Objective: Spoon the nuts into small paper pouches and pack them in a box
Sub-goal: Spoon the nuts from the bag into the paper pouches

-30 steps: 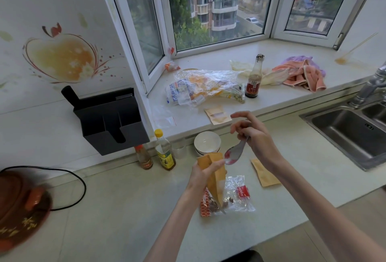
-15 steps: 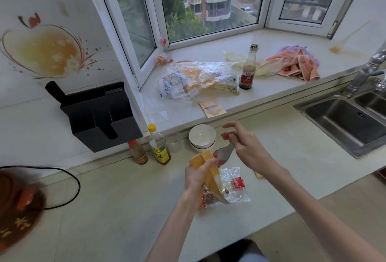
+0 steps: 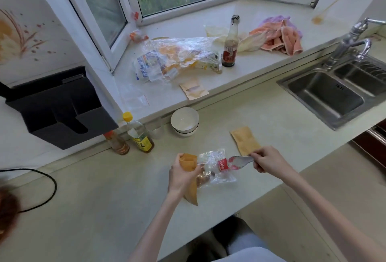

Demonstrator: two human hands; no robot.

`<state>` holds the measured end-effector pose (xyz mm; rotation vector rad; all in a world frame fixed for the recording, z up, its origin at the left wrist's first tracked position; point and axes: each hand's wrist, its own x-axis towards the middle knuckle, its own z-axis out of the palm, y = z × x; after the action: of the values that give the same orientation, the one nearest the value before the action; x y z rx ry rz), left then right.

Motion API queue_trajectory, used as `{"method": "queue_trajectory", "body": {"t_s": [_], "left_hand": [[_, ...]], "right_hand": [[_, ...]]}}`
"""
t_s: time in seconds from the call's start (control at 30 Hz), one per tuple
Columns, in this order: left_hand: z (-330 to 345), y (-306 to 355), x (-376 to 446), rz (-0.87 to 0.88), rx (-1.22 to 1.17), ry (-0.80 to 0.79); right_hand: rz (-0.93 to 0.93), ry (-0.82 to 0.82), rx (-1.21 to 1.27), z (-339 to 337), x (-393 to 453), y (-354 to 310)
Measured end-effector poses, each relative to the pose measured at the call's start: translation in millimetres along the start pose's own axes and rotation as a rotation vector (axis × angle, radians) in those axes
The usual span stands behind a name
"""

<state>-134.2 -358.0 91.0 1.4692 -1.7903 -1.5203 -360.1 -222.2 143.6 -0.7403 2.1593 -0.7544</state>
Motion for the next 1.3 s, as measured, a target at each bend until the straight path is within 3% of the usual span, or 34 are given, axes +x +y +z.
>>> {"method": "queue_trajectory", "body": {"t_s": [0.23,0.6,0.8,1.1,1.3], "left_hand": [[10,-24,24,0.008,0.305,-0.108],[11,-50,59,-0.305,0.435,-0.154],[29,-56,62,-0.388,0.398,-0.115],[40,-56,57,-0.547,0.208,0.018],[49,-71,59,-0.611,0.093,0.078]], "right_hand": [[0.203,-0.004,-0.037,7,30,61],[0.132,-0.120,-0.231,15,84,52],[0.034,-0.178,-0.357,27,107,43],[-0.111,-0.251,-0.318,30,136,55],[-0.102,-0.350,-0.296,48,151,71]]}}
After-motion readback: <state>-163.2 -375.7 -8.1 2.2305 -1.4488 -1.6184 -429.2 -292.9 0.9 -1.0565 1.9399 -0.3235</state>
